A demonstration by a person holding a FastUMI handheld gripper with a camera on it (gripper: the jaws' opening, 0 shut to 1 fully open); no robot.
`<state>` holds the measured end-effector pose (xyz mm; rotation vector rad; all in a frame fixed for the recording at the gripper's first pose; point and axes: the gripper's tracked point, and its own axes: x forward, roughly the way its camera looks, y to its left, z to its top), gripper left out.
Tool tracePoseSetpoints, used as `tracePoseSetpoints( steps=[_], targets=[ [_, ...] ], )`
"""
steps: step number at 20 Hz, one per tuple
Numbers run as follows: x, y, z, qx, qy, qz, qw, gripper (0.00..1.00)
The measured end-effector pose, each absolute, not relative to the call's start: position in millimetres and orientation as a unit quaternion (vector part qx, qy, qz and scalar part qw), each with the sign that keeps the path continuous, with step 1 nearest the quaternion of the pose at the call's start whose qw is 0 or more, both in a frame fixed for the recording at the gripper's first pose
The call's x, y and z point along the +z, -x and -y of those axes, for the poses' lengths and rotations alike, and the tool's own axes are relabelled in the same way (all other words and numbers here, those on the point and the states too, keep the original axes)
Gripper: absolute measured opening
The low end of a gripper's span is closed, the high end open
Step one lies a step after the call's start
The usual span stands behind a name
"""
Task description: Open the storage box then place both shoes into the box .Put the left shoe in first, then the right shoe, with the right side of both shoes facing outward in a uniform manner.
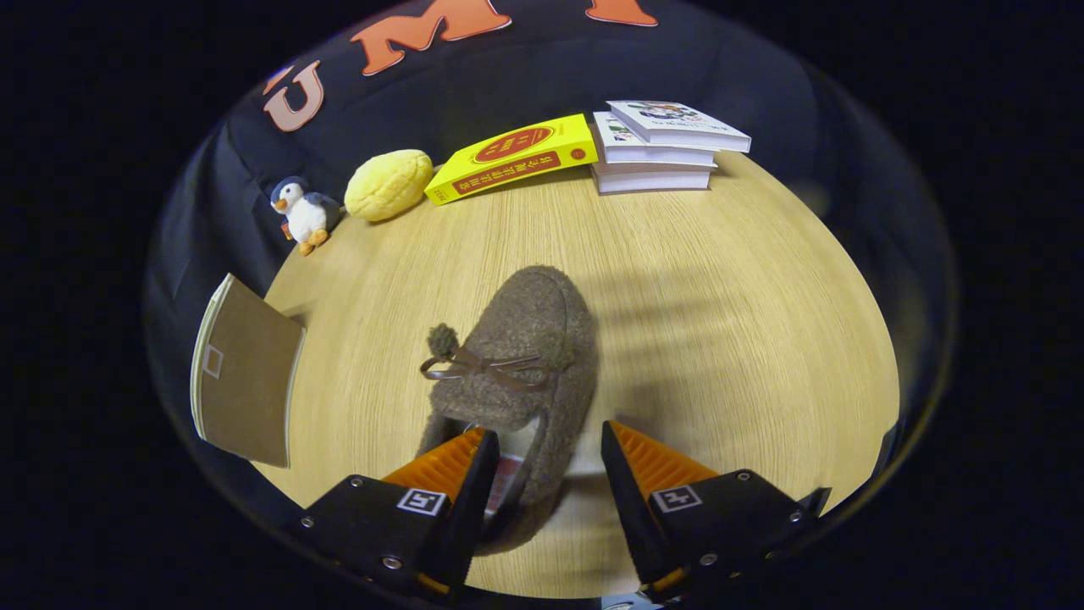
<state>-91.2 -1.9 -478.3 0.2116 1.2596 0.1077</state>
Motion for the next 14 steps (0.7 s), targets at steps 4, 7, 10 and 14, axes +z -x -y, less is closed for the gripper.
tracePoseSetpoints(
  steps=[4,7,10,14],
  targets=[
    [-496,90,-5,0.029,-0.141,-0.602,0.786,0.45],
    [-496,88,-2,0.007,-0.171,-0.607,0.776,0.28],
    [-494,89,1,-0.024,-0.174,-0.615,0.769,0.17],
    [-474,87,-11,-0.030,-0.172,-0.609,0.774,0.08]
  ],
)
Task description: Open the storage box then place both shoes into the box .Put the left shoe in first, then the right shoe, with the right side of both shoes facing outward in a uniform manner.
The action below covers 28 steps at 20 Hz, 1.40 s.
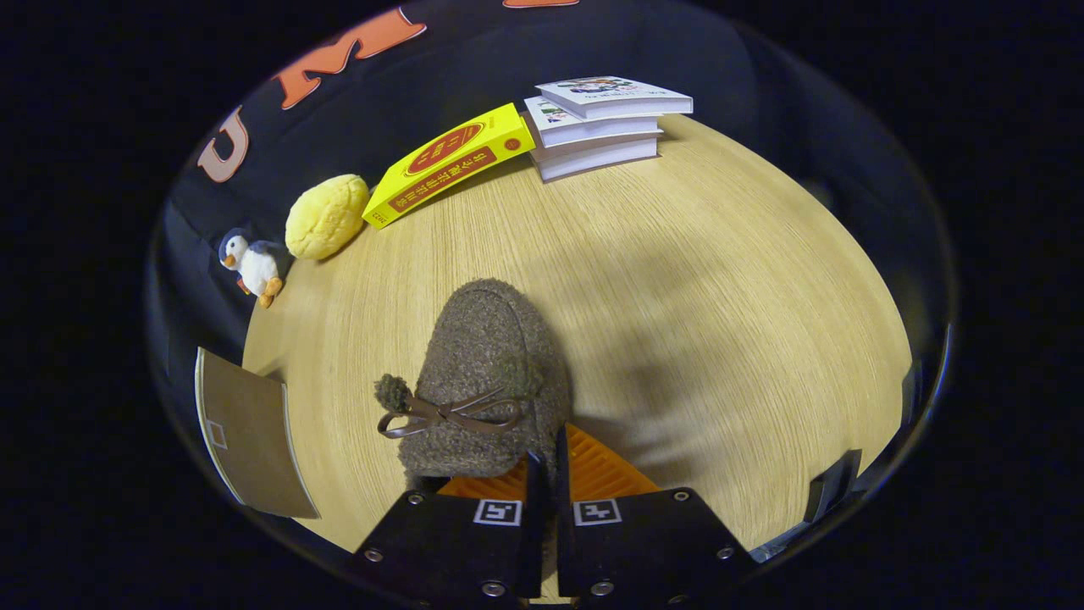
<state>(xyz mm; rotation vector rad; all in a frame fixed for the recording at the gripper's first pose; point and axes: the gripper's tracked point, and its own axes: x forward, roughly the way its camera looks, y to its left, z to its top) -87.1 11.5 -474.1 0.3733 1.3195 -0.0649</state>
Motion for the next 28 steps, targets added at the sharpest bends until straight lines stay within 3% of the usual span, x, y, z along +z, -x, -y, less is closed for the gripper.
tracePoseSetpoints(
  steps=[10,28],
  targets=[
    [-395,69,-80,-0.002,-0.182,-0.587,0.789,0.07],
    [-275,54,-292,0.111,-0.175,-0.566,0.798,0.07]
  ],
)
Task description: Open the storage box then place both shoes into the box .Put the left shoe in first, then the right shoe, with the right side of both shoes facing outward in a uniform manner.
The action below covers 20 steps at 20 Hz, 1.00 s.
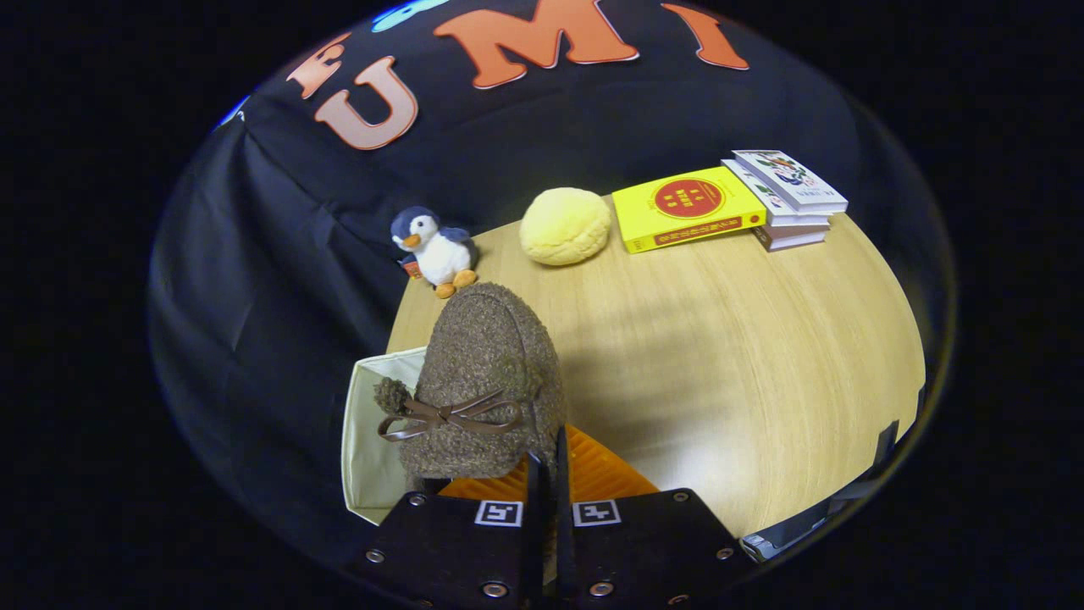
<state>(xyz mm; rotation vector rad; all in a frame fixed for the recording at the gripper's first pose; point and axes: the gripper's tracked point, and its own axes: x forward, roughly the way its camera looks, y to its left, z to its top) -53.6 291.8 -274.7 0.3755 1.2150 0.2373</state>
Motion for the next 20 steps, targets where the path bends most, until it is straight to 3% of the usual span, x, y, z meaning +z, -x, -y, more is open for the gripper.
tracePoseSetpoints(
  steps=[6,17,20],
  targets=[
    [-258,54,-361,0.144,-0.176,-0.568,0.791,0.07],
    [-302,80,-414,0.145,-0.134,-0.616,0.762,0.08],
    [-300,82,-421,0.154,-0.123,-0.612,0.766,0.17]
  ],
)
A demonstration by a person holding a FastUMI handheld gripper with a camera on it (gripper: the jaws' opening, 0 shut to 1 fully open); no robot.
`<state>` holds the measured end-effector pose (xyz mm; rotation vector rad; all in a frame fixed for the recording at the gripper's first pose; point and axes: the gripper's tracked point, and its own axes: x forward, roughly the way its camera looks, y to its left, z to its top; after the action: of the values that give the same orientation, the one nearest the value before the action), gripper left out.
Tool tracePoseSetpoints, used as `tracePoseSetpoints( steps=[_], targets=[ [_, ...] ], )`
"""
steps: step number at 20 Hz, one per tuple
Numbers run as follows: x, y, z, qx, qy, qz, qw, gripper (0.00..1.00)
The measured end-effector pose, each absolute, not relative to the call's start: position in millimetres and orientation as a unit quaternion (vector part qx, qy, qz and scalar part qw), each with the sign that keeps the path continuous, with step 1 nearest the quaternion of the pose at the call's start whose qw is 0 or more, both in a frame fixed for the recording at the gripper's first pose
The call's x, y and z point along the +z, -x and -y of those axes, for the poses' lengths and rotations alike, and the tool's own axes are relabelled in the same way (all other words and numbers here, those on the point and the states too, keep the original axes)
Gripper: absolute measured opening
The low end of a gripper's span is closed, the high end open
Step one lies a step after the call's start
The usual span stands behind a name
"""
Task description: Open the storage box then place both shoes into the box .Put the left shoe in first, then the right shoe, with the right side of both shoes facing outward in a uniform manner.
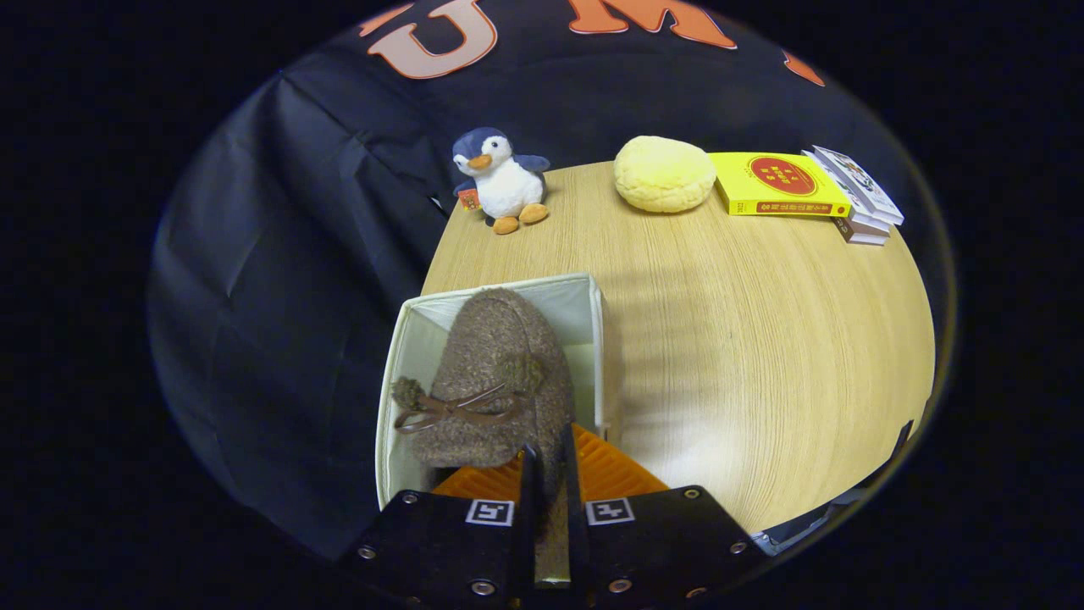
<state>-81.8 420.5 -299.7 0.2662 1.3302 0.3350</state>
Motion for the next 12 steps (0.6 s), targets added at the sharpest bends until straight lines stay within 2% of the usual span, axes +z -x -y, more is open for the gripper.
tracePoseSetpoints(
  steps=[2,3,12],
  targets=[
    [-289,79,-429,0.170,-0.128,-0.598,0.773,0.26],
    [-284,78,-431,0.177,-0.132,-0.592,0.775,0.33],
    [-216,40,-378,0.191,-0.143,-0.479,0.845,0.64]
  ],
)
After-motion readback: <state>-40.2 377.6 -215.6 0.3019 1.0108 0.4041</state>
